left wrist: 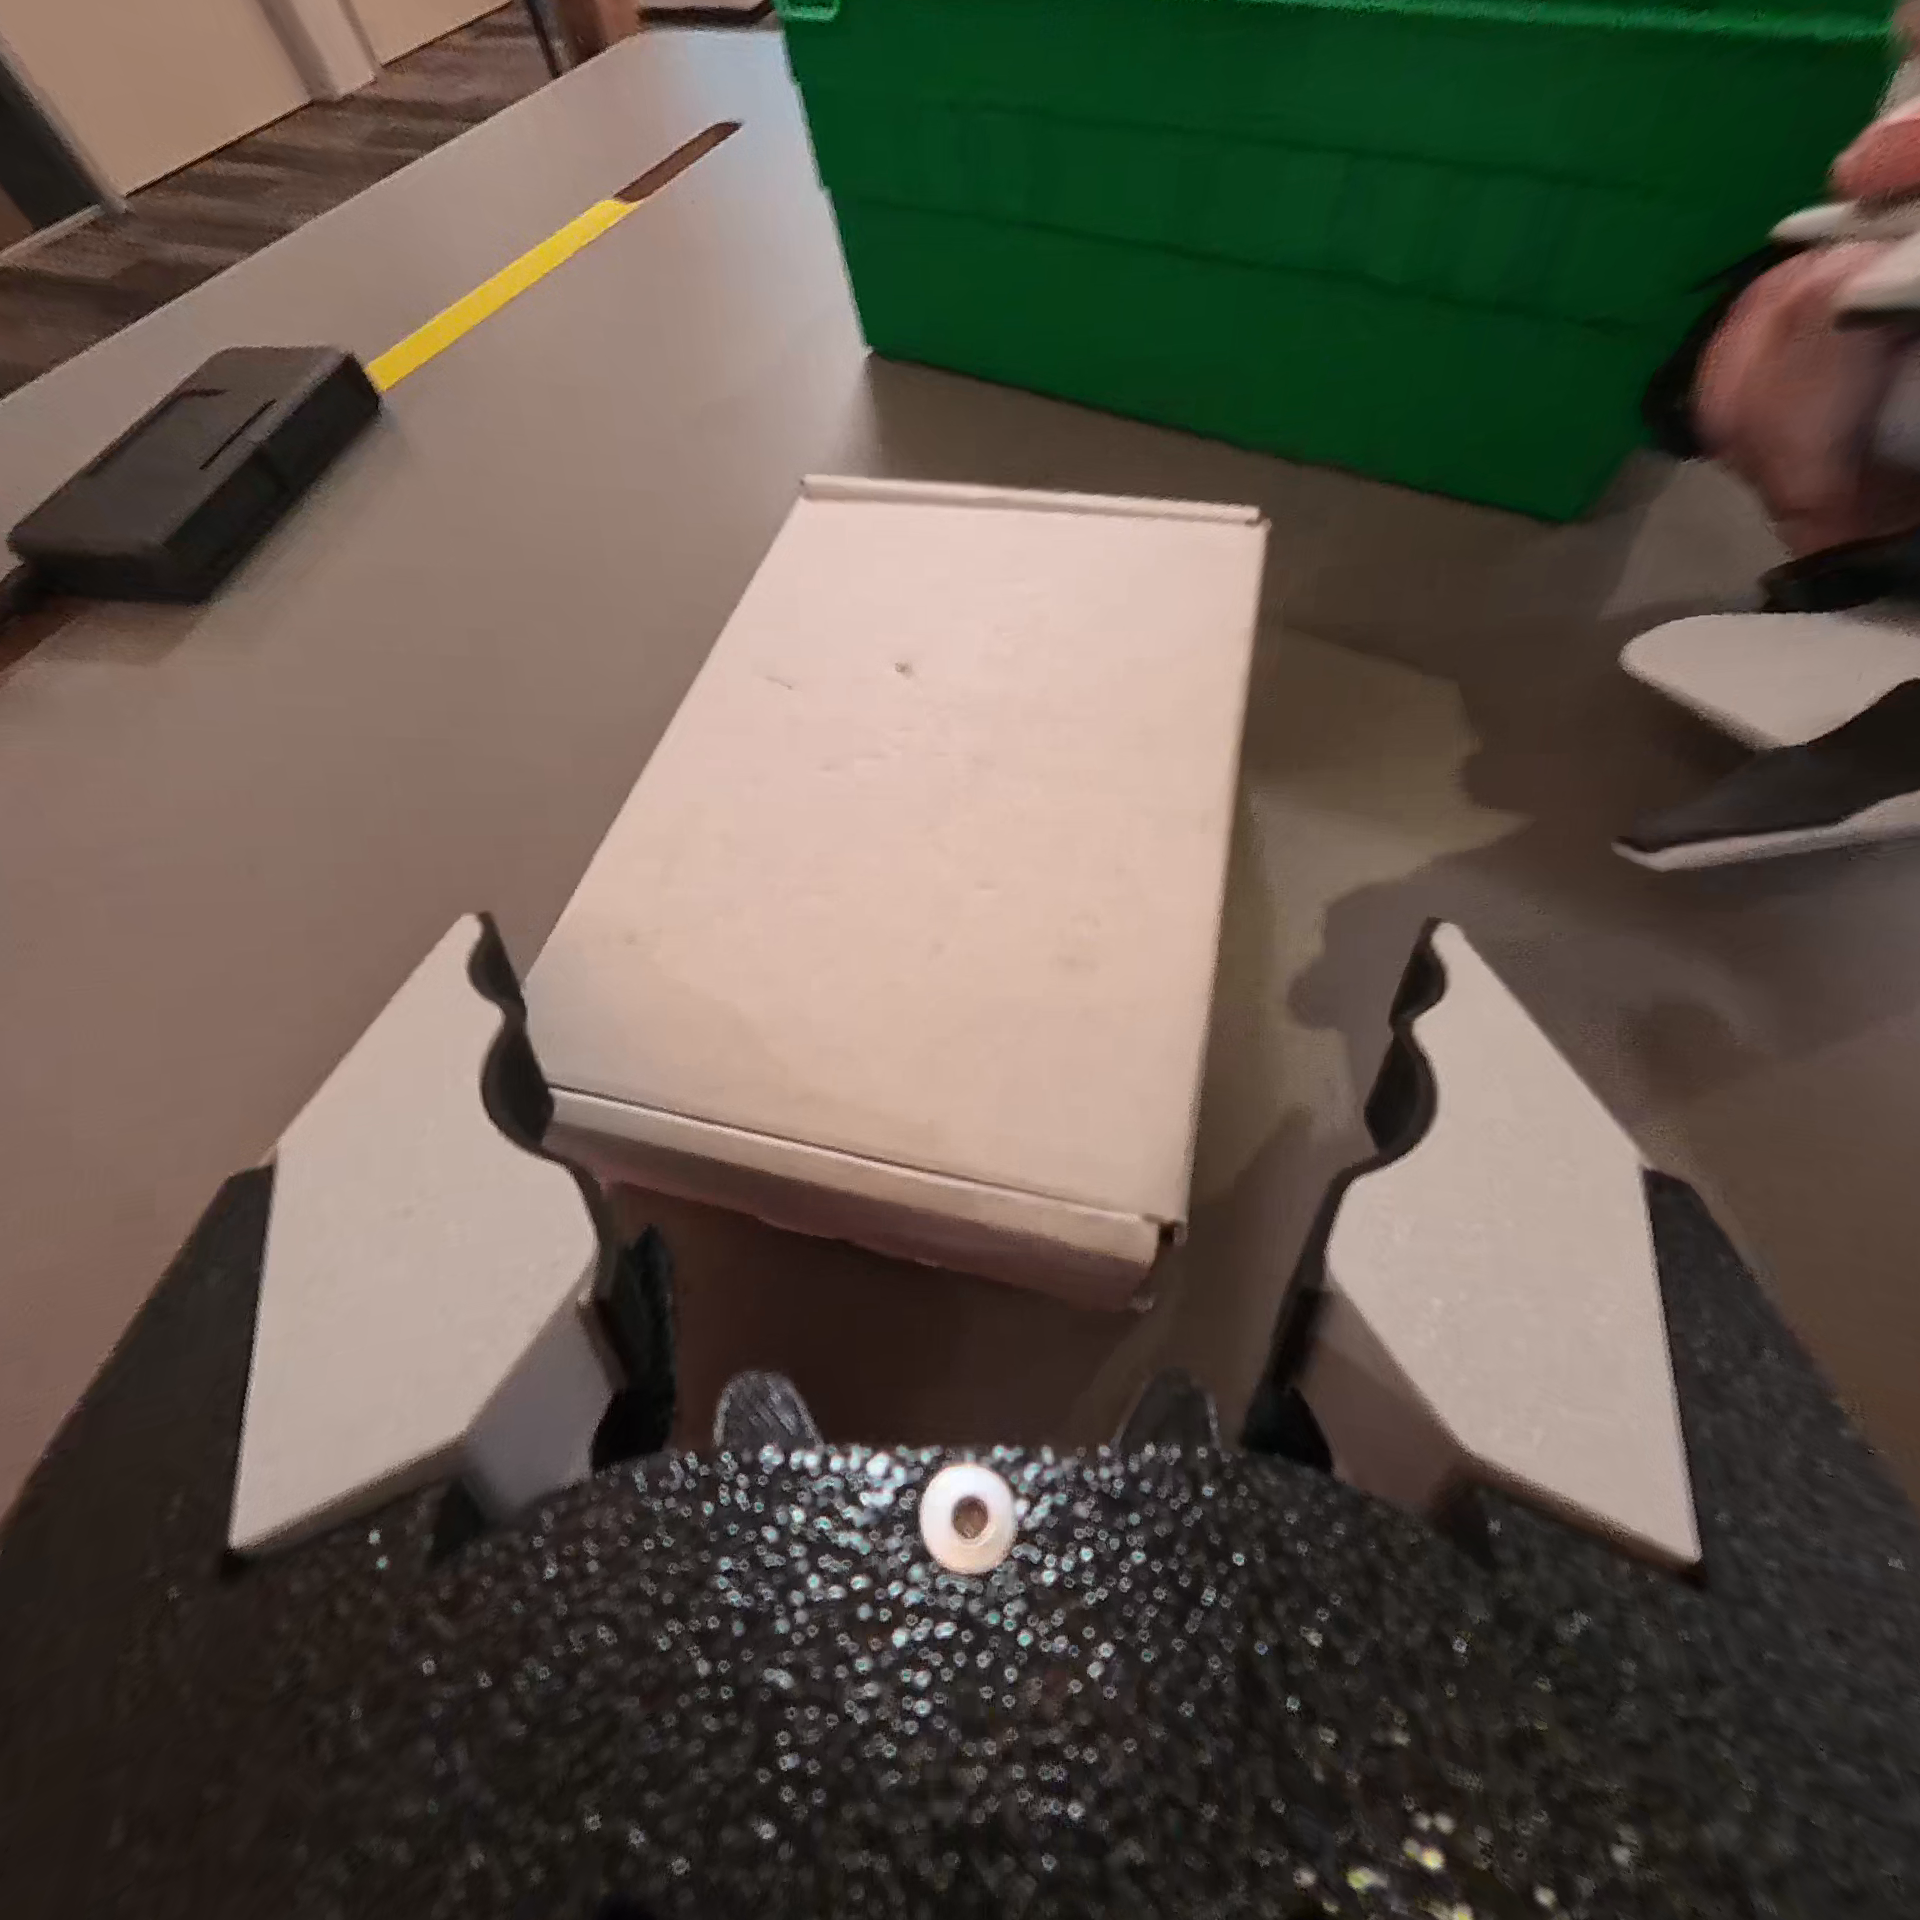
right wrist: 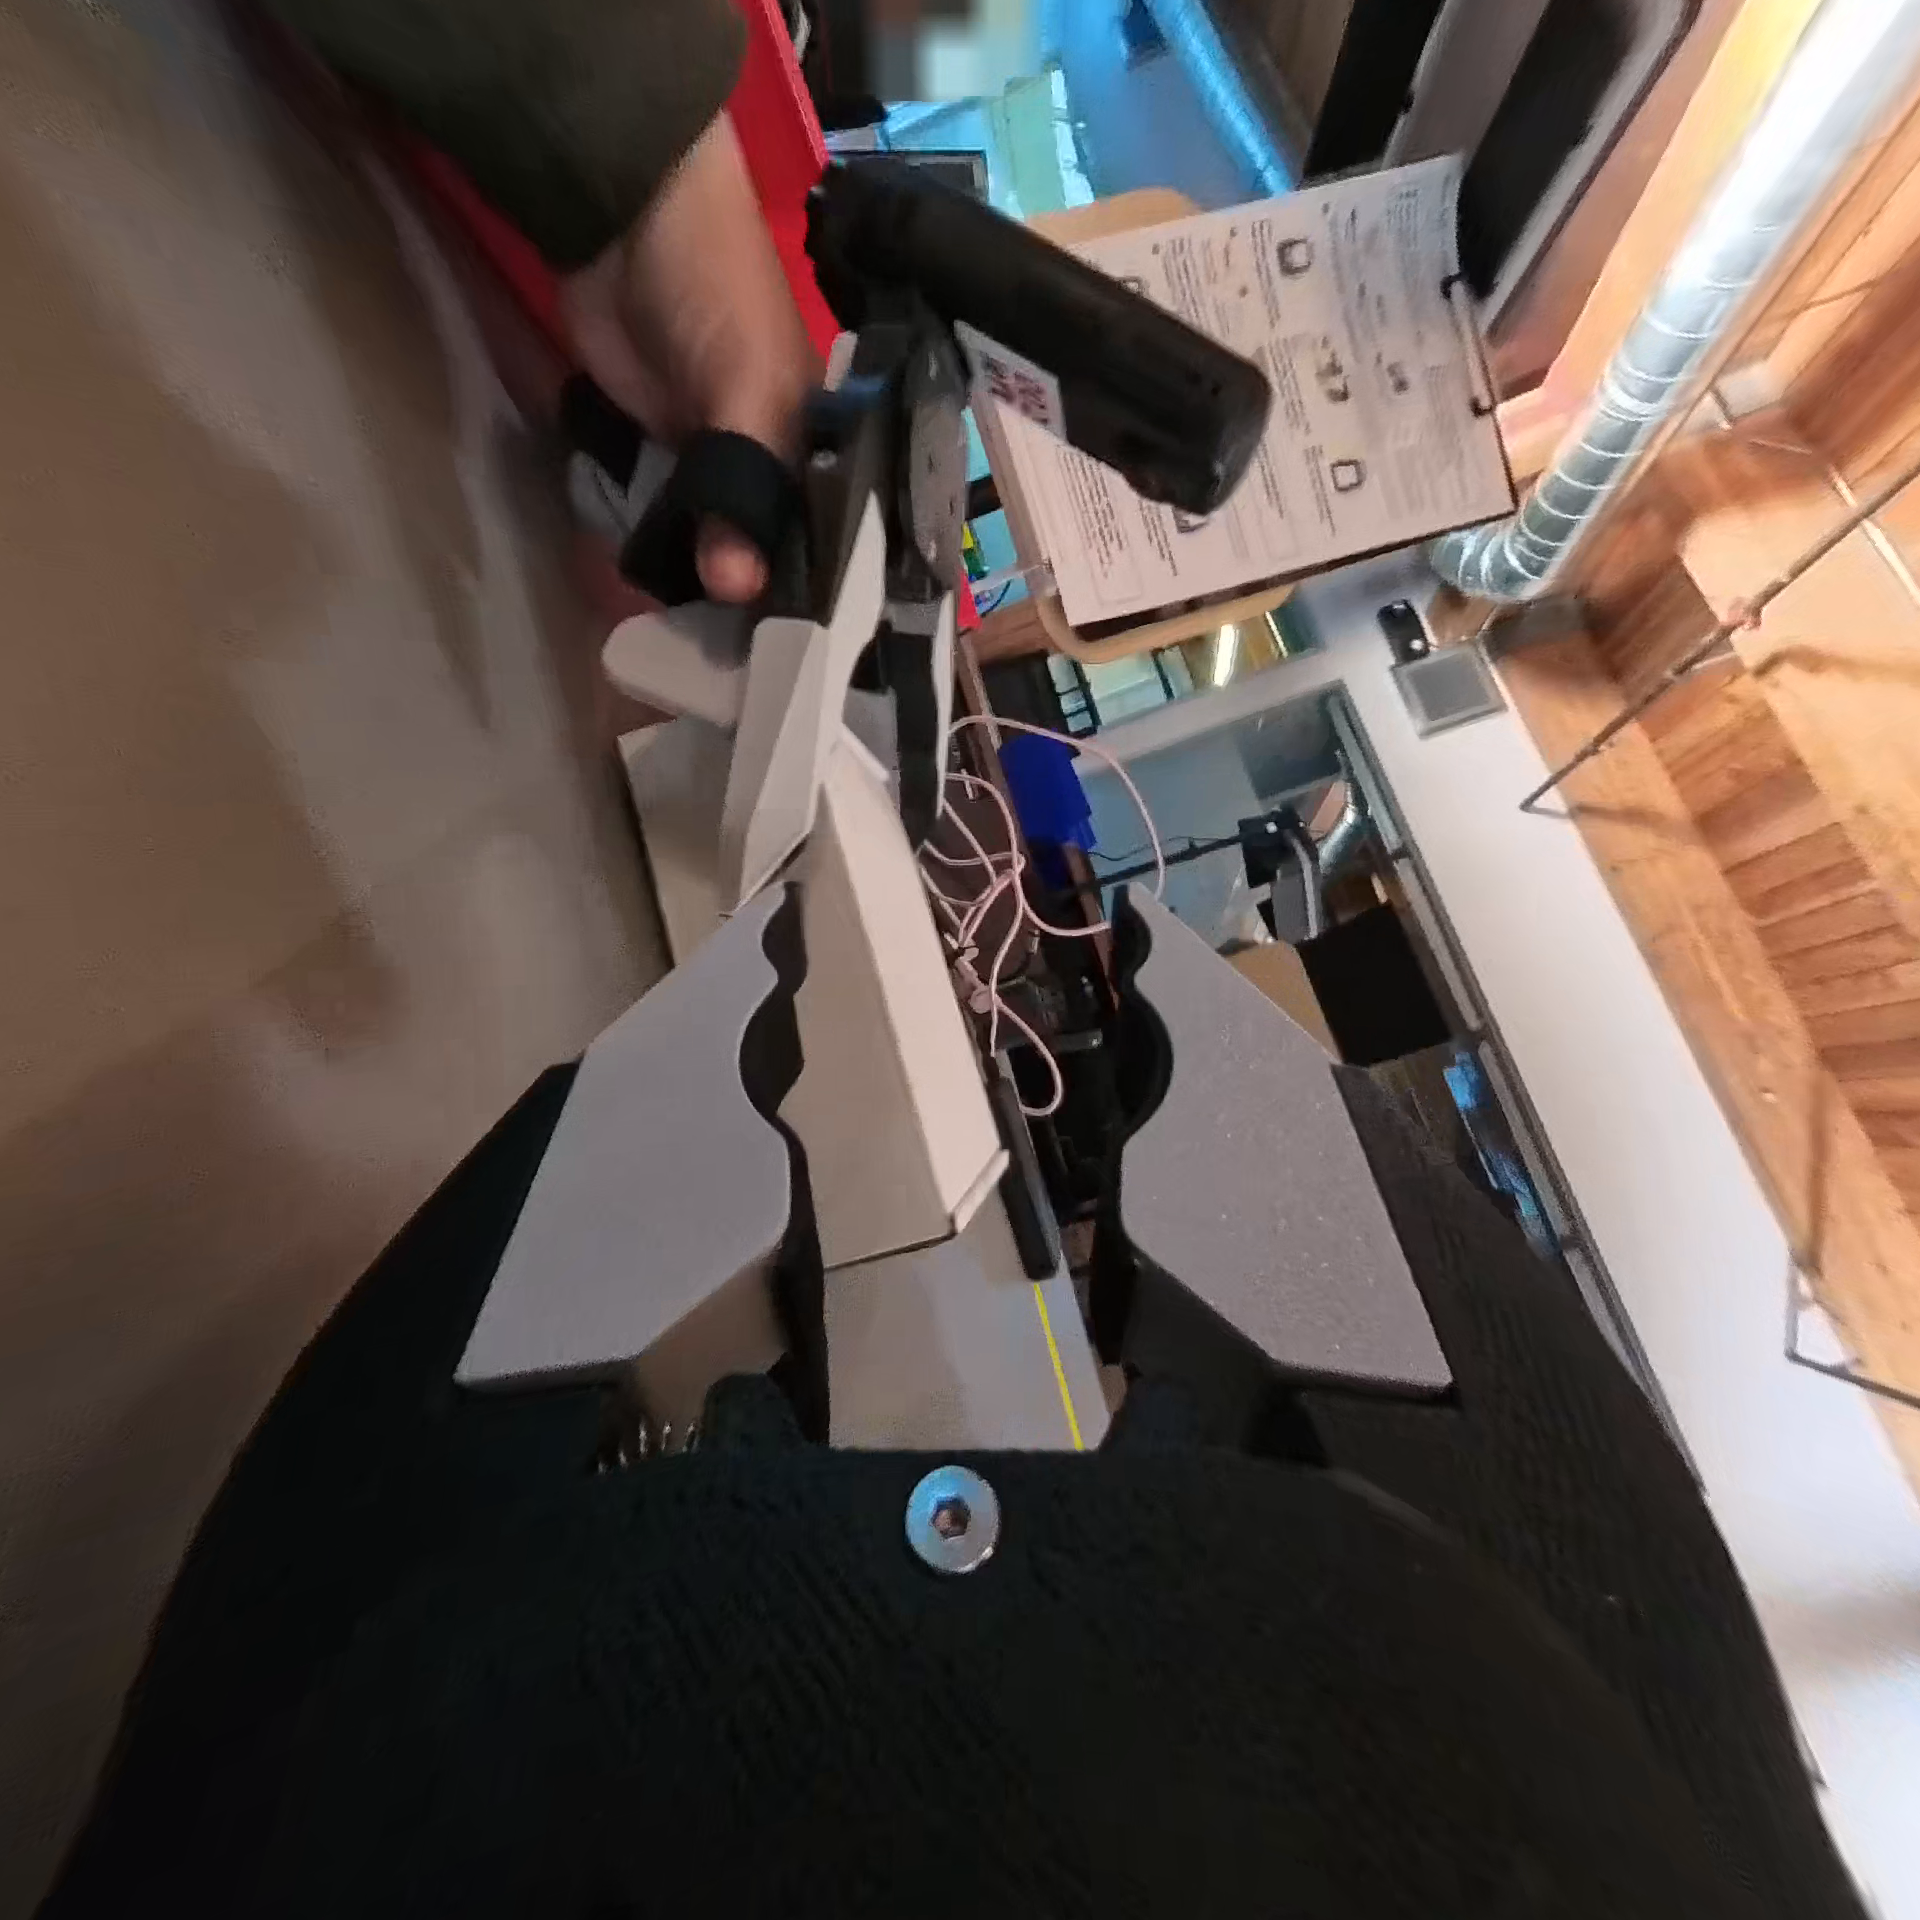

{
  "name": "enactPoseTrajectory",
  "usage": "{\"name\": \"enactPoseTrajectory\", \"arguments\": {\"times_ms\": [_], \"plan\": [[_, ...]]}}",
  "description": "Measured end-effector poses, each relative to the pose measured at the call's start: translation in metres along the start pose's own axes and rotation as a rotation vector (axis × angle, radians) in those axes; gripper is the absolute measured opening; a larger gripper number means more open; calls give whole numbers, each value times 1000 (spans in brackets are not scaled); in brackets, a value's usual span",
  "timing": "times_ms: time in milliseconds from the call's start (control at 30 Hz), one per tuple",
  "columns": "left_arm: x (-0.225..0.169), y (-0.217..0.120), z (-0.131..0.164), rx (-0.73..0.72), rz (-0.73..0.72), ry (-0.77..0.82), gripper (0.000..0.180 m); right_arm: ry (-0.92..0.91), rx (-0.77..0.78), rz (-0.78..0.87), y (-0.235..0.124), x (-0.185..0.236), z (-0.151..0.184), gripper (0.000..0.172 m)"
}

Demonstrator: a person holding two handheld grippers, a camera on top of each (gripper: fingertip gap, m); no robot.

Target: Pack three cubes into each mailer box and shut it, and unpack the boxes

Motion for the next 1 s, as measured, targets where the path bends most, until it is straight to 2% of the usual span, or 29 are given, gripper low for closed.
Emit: {"name": "enactPoseTrajectory", "arguments": {"times_ms": [233, 333, 433, 533, 700, 1000], "plan": [[16, -9, 2, 14, -91, -71, 159, -129, 19, -51, 5, 13, -9, 59], [20, -7, 9, 68, -75, -125, 159, -151, 46, -59, 7, 15, -7, 59], [17, -2, 14, 134, -37, -108, 147, -146, 89, -66, 9, 15, -3, 59], [10, -3, 14, 138, 45, -106, 146, -145, 137, -80, 12, 16, 1, 60], [8, -11, 5, 99, 230, -381, 145, -139, 155, -145, 15, 23, -1, 64], [4, -14, 4, 122, 291, -458, 145, -225, 164, -9, 12, 13, -6, 53]]}}
Point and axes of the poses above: each gripper's, where its closed fingertips meet, y out along the fingers, z out of its underside, x = y × z across the jaws, the point moved 9 cm from there along -y, back along the fingers, and after that the axes turned 9 degrees about -y, right-handed, at the moved point
